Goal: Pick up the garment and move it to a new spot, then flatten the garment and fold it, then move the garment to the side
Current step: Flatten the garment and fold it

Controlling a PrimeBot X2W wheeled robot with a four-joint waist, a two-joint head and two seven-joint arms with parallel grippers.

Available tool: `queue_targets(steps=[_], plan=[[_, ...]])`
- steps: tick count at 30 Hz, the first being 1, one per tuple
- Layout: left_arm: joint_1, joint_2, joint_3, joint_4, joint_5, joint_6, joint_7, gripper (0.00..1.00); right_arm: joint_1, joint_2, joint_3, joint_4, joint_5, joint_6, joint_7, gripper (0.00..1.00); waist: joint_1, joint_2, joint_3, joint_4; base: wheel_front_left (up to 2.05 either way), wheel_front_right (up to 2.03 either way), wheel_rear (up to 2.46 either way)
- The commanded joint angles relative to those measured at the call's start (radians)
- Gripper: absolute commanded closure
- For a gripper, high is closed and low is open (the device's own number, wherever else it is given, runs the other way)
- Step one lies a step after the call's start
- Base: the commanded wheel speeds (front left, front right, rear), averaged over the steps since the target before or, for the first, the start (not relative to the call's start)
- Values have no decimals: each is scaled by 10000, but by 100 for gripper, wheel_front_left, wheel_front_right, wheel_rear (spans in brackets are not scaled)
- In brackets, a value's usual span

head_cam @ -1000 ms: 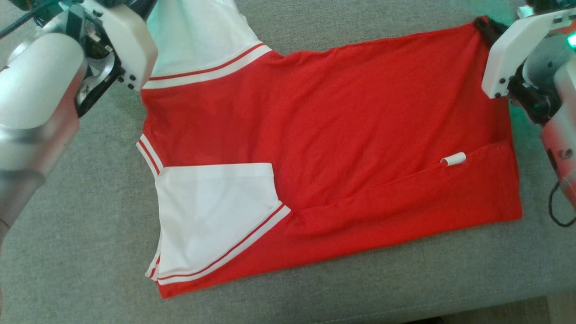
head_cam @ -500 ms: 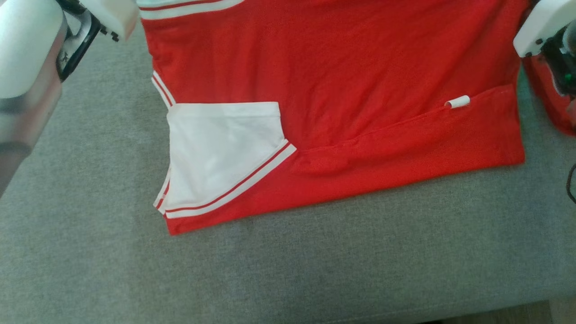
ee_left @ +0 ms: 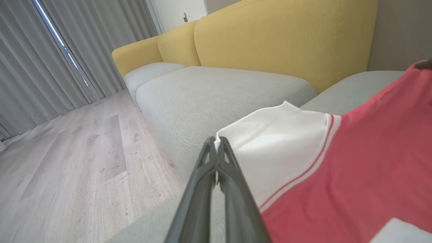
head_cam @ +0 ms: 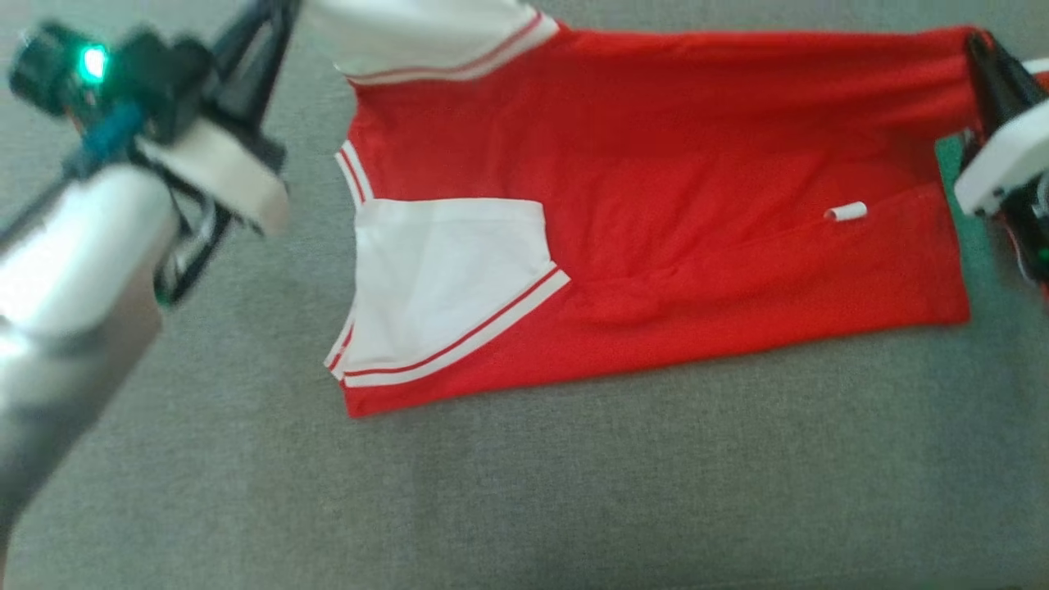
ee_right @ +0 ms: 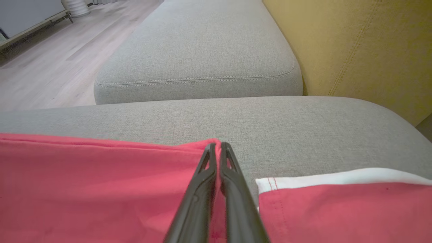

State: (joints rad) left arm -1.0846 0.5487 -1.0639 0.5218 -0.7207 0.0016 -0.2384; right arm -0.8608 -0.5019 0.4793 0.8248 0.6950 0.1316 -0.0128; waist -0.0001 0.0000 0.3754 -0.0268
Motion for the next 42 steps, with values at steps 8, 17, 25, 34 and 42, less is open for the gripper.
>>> queue_targets(steps=[8, 17, 25, 34, 42], plan=[[1973, 1167, 397, -2528, -358, 1170, -149, 100, 1650, -501, -424, -844, 148, -9, -342, 100, 1, 0, -720, 462, 0, 0, 0], [4128, 1613, 67, -4077, -822, 2079, -169, 100, 3415, -429, -1201, -1477, 5, -9, -281, 100, 1, 0, -1055, 623, 0, 0, 0], [5062, 1238, -126, -4045, -1091, 2151, -199, 100, 4320, -67, -1854, -1854, -422, -9, 53, 100, 1, 0, -1101, 614, 0, 0, 0], [5995, 423, 311, -3636, -878, 2466, -229, 0, 5331, 483, -2860, -2265, -911, -9, -248, 0, 1, 0, -1454, 562, 0, 0, 0], [7805, -935, 2485, -4478, 634, 3861, -231, 0, 6704, 1545, -4222, -2914, -1361, -9, -904, 0, 1, 0, -1954, 662, 0, 0, 0]])
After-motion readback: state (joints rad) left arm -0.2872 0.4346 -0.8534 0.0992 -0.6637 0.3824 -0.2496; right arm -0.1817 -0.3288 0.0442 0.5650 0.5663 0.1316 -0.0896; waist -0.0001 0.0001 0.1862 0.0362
